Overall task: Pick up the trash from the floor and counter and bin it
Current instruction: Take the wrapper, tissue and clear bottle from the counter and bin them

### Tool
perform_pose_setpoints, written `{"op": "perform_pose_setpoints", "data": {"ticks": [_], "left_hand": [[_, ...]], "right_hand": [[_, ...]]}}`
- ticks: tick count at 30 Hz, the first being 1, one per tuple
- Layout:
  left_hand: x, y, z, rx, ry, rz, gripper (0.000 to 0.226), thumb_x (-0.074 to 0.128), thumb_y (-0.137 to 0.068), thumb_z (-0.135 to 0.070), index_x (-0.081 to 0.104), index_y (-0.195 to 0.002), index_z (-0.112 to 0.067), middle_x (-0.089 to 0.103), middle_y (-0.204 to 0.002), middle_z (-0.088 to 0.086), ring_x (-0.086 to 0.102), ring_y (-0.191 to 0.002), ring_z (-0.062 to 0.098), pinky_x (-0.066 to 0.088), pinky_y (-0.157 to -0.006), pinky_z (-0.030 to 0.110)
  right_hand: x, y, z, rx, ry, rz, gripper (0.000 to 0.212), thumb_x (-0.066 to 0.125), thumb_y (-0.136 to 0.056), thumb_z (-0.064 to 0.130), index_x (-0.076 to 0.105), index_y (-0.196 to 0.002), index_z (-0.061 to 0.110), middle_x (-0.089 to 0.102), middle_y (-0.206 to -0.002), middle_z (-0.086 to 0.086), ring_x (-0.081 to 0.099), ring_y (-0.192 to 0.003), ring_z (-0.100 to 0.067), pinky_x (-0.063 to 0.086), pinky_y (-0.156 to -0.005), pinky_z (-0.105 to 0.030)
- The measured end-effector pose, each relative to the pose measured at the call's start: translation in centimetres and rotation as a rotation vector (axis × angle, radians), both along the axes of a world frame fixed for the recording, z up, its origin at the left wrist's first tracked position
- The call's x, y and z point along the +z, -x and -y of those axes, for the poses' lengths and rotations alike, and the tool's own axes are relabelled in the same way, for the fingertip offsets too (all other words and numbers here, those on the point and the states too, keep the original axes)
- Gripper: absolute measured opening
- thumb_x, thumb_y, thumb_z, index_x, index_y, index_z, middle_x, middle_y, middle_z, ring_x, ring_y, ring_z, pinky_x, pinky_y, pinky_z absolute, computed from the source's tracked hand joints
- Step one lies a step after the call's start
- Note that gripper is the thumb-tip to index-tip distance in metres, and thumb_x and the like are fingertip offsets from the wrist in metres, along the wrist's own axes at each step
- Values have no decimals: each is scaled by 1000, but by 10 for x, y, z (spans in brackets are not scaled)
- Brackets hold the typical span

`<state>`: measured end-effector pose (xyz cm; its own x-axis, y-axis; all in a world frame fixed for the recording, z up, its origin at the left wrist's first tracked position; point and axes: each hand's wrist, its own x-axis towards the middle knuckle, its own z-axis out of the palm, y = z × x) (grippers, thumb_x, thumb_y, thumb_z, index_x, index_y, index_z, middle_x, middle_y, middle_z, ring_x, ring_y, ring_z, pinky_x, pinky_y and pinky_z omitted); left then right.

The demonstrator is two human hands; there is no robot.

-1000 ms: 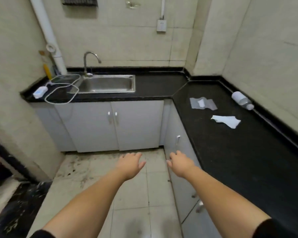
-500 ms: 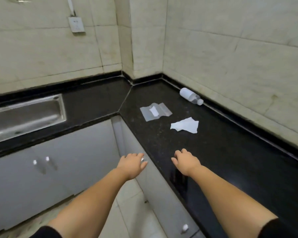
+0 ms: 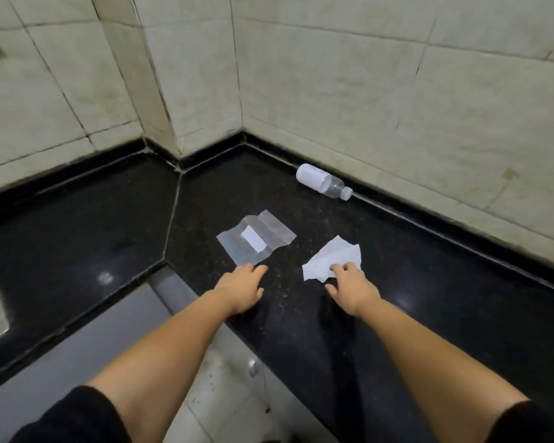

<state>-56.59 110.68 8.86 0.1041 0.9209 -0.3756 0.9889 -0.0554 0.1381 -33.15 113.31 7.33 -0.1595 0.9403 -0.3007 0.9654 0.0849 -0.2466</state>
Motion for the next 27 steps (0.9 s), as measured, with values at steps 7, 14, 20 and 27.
{"op": "perform_pose_setpoints", "data": {"ticks": [7, 14, 20, 27], "left_hand": [[-21, 13, -85, -40, -8, 2, 59, 50, -92, -31, 24, -146, -27, 28, -150, 11, 31, -138, 30, 39, -109, 49], [-53, 22, -154, -133, 84, -75, 73, 53, -92, -35, 9, -150, -36, -3, -161, 9, 0, -149, 32, 21, -119, 55], [-67, 24, -199, -334, 29, -146, 55, 55, -90, -19, 31, -140, -23, 34, -142, 13, 35, -131, 33, 41, -104, 46], [-72, 24, -245, -482, -34, -75, 39, 53, -90, -13, 47, -128, -10, 45, -132, 14, 46, -123, 31, 41, -100, 38]], "right_hand": [[-17, 14, -68, -95, 56, 15, 68, 47, -93, 48, 13, -150, 33, 3, -159, -6, 27, -139, -29, 45, -101, -49], [-36, 28, -101, -113, 160, 142, 59, 55, -88, 43, 32, -141, 31, 30, -143, -7, 30, -130, -31, 42, -99, -43], [-41, 32, -123, -217, 173, 74, 30, 46, -93, 15, 52, -123, 16, 43, -132, -10, 38, -124, -29, 46, -97, -40], [-30, 32, -162, -478, 174, -102, 19, 49, -89, 8, 51, -107, 6, 58, -120, -18, 57, -105, -34, 46, -88, -38]]}}
